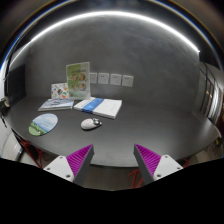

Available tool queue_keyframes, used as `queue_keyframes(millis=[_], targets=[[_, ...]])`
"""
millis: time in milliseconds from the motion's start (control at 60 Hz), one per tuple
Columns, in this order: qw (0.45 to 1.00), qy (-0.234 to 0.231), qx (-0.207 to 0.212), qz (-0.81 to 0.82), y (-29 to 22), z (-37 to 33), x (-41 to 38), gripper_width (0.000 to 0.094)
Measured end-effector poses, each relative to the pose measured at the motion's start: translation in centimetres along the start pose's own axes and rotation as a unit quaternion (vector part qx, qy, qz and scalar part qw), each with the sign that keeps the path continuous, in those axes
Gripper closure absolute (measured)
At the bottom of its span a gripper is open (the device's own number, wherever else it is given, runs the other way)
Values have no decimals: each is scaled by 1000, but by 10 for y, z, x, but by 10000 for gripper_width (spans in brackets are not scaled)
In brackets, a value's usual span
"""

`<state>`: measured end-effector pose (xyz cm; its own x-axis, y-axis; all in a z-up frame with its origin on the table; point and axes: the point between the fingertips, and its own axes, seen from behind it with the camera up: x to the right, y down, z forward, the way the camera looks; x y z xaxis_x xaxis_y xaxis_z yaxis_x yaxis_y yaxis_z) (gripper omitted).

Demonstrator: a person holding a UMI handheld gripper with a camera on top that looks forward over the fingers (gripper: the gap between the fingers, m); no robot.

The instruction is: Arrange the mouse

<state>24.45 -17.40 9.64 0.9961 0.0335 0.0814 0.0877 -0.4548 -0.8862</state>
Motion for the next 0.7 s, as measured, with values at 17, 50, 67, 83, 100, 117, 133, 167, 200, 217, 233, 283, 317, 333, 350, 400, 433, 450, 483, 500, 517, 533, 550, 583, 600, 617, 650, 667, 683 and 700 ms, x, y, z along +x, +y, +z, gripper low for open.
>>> queue_keyframes(millis=[17, 50, 67, 83, 100, 117, 133, 167, 200, 217, 233, 283, 317, 333, 350, 400, 433, 450, 483, 500, 517, 533, 550, 583, 600, 617, 650, 667, 683, 700], targets=[[1000, 1, 0, -4, -2, 4, -5, 90], [1000, 2, 6, -9, 2, 10, -14, 92], [1000, 1, 1, -12, -5, 12, -18, 93], [1000, 0, 5, -14, 1, 16, -22, 92], [1000, -2, -2, -17, -4, 18, -26, 90], [1000, -4, 0, -18, 2, 21, -30, 91], [1000, -8, -8, -20, -3, 23, -34, 90], [1000, -14, -7, -22, 3, 30, -41, 92], [999, -20, -16, -26, -2, 35, -48, 91], [999, -23, -18, -27, -2, 38, -51, 89], [999, -26, -20, -29, -1, 42, -55, 89], [999, -37, -22, -33, -1, 55, -65, 90], [998, -46, -23, -33, 0, 65, -73, 88], [998, -51, -19, -32, 5, 71, -77, 89], [998, -57, -20, -32, 6, 77, -82, 89], [996, -75, -31, -28, 4, 94, -94, 90], [995, -87, -37, -25, 6, 108, -102, 89], [995, -92, -36, -24, 13, 116, -106, 90], [993, -103, -47, -23, 10, 127, -112, 90], [993, -107, -50, -23, 11, 134, -114, 90], [993, -110, -47, -23, 16, 142, -116, 88], [992, -113, -47, -24, 15, 148, -118, 87], [992, -116, -47, -23, 14, 155, -120, 87], [991, -120, -48, -19, 11, 169, -122, 86], [991, -122, -50, -16, 10, 175, -124, 88], [990, -127, -56, -13, 5, 180, -127, 85], [989, -139, -50, -10, 5, 191, -133, 96], [988, -144, -50, -9, 3, 196, -135, 96], [988, -148, -51, -8, 2, 202, -137, 99], [987, -149, -53, -7, 2, 208, -138, 99]])
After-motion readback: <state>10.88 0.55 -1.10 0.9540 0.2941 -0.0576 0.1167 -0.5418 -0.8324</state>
